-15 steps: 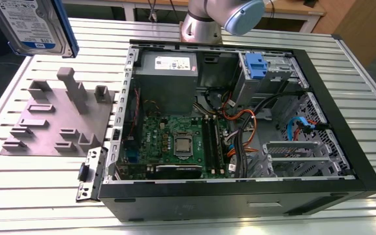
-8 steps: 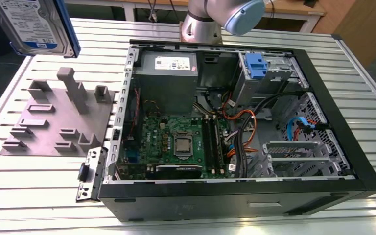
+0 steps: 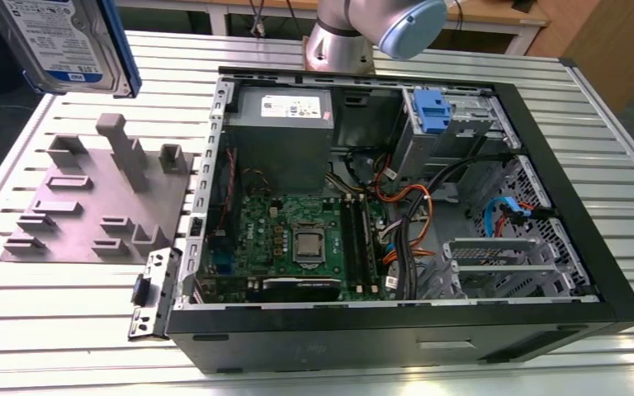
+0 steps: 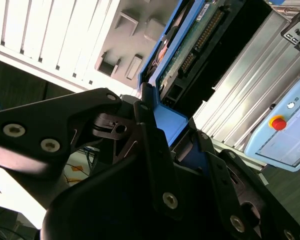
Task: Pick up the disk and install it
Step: 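Pick up the disk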
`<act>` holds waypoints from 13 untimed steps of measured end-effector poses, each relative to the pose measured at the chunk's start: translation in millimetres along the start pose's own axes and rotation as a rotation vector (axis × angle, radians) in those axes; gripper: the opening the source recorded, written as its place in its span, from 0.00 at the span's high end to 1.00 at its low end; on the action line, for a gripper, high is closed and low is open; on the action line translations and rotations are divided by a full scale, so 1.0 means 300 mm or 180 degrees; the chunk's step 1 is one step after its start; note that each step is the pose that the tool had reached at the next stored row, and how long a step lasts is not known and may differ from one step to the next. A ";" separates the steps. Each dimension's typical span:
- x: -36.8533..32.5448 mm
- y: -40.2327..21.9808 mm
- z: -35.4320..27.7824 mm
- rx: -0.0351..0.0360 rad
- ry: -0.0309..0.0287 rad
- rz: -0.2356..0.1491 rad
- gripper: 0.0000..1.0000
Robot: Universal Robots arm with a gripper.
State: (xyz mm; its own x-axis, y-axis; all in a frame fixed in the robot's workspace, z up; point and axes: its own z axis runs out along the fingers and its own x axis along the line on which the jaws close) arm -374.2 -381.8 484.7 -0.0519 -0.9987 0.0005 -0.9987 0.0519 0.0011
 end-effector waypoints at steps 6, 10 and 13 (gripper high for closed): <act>0.000 -0.001 0.000 0.0000 0.0000 0.0000 0.64; 0.010 -0.001 0.000 0.0000 0.0000 -0.0001 0.64; 0.025 -0.002 0.000 0.0000 0.0000 -0.0001 0.64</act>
State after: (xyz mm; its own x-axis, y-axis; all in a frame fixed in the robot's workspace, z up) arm -374.0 -389.4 484.7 -0.0517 -0.9987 0.0005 -0.9987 0.0517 0.0011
